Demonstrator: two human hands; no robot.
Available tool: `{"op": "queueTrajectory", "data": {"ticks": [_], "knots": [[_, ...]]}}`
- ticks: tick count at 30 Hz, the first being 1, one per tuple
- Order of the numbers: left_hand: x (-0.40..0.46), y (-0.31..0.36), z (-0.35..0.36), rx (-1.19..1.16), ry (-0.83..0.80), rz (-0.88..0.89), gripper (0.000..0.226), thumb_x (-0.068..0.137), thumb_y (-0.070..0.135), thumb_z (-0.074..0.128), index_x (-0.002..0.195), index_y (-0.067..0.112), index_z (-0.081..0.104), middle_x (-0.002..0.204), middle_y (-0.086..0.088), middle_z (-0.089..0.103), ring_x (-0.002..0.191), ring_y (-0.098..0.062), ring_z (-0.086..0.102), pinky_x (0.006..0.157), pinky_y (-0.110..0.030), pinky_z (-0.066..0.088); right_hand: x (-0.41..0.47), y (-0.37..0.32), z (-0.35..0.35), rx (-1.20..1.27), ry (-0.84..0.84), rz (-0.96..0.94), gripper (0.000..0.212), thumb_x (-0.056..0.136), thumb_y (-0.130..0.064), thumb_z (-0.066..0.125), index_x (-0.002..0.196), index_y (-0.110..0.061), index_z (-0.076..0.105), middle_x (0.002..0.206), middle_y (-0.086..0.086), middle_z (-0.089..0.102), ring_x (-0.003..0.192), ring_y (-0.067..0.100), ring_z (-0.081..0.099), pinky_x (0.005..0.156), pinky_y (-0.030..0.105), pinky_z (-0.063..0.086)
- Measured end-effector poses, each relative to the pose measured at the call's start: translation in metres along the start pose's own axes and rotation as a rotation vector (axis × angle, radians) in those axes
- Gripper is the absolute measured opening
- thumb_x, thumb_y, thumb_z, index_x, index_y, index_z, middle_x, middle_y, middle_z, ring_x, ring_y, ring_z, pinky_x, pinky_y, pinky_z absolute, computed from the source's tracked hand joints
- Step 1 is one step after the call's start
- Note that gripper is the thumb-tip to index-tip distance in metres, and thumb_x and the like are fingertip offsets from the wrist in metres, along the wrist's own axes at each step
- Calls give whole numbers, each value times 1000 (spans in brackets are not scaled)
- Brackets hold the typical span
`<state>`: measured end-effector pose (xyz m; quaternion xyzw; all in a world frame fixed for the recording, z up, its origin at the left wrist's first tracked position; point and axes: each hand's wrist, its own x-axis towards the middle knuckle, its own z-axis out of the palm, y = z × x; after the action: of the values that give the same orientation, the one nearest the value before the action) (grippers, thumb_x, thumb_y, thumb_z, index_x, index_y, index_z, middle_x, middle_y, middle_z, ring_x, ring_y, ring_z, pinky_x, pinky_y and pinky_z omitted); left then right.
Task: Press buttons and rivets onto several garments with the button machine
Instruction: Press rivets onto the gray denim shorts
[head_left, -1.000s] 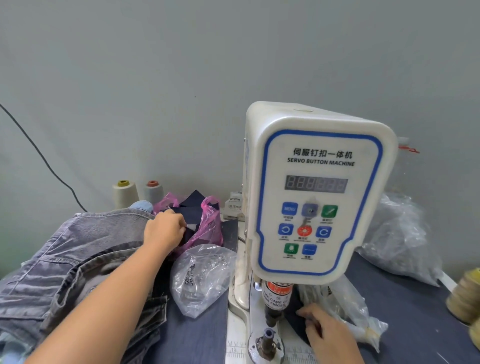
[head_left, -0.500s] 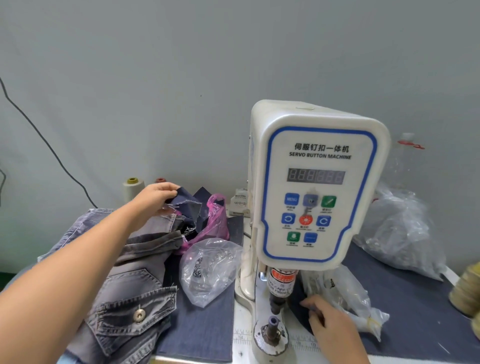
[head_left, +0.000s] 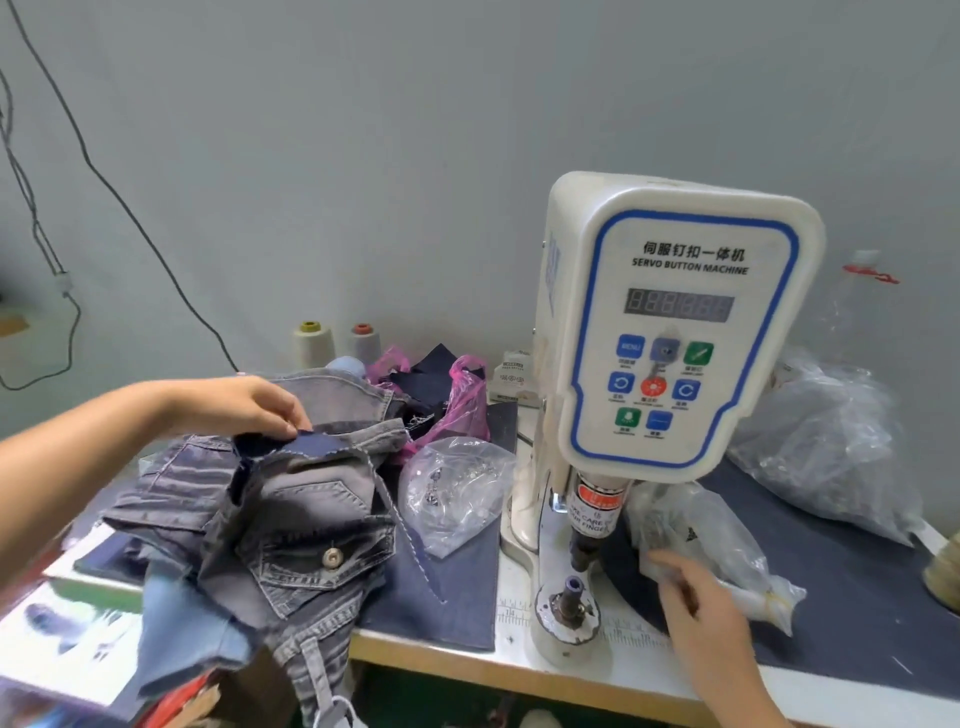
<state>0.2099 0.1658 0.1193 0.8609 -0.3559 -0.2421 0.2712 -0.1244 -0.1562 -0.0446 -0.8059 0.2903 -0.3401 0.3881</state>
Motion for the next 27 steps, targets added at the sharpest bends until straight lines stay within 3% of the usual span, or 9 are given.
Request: {"op": "queueTrajectory", "data": {"ticks": [3, 6, 9, 12, 16, 18, 22, 24, 27], "knots": [[-7, -40, 18, 145, 131, -75, 19, 91, 7, 63, 93, 23, 71, 93, 1, 72, 86, -15, 62, 84, -25, 48, -33, -24, 1, 133, 156, -18, 49, 86, 8, 59, 74, -39, 65, 55, -7, 55, 50, 10, 48, 49, 8, 34], [-13, -42, 28, 153, 235, -2, 21, 89, 11, 66, 89, 32, 70, 91, 11, 71, 87, -3, 65, 81, -18, 48, -74, -62, 23, 98, -14, -272, 44, 80, 7, 64, 77, -36, 64, 61, -10, 57, 47, 0, 47, 49, 7, 35], [-9, -23, 28, 265, 273, 66, 24, 87, 10, 66, 87, 35, 66, 89, 18, 68, 83, 5, 61, 71, -6, 40, -84, -102, 54, 46, -414, -497, 26, 79, -16, 54, 92, -36, 64, 81, -15, 57, 73, -2, 56, 67, 8, 40], [-8, 0, 32, 395, 222, 157, 29, 86, 8, 66, 91, 36, 64, 95, 14, 67, 93, -3, 61, 80, -12, 42, -68, -127, 87, 96, -508, -475, 27, 88, -19, 53, 113, -29, 60, 107, -19, 54, 102, -4, 50, 90, 18, 41], [-20, 31, 44, 131, 9, 314, 33, 85, 3, 70, 99, 34, 69, 90, 17, 70, 90, 2, 63, 81, -8, 44, -31, -159, 123, 217, -654, -239, 68, 90, -39, 57, 147, -35, 20, 147, -24, 21, 137, -6, 15, 114, 25, 18], [-24, 40, 49, 24, -49, 362, 31, 85, 4, 70, 102, 31, 71, 95, 15, 71, 91, -1, 64, 82, -10, 46, -17, -172, 135, 260, -743, -171, 77, 85, -45, 62, 148, -36, 19, 147, -20, 23, 136, -3, 18, 108, 24, 22], [-30, 26, 48, -194, 39, 346, 24, 79, 38, 75, 102, 41, 69, 103, 10, 71, 96, -3, 65, 83, -14, 49, -20, -175, 148, 524, -747, -27, 21, 90, -21, 63, 105, -6, 64, 92, 2, 66, 85, 13, 60, 76, 26, 46], [-33, 4, 41, -150, 217, 192, 65, 60, 75, 67, 113, 39, 62, 123, 6, 64, 111, -8, 60, 96, -26, 48, -23, -165, 144, 703, -689, 154, 10, 91, -15, 62, 91, -7, 68, 82, 4, 70, 75, 14, 64, 70, 27, 50], [-33, -31, 40, 318, 221, -226, 101, 66, 75, 66, 144, 19, 34, 147, -7, 41, 131, -21, 44, 109, -35, 37, -18, -155, 125, 793, -579, 318, 11, 90, -20, 62, 86, -13, 69, 74, 3, 73, 63, 12, 66, 58, 23, 52]]}}
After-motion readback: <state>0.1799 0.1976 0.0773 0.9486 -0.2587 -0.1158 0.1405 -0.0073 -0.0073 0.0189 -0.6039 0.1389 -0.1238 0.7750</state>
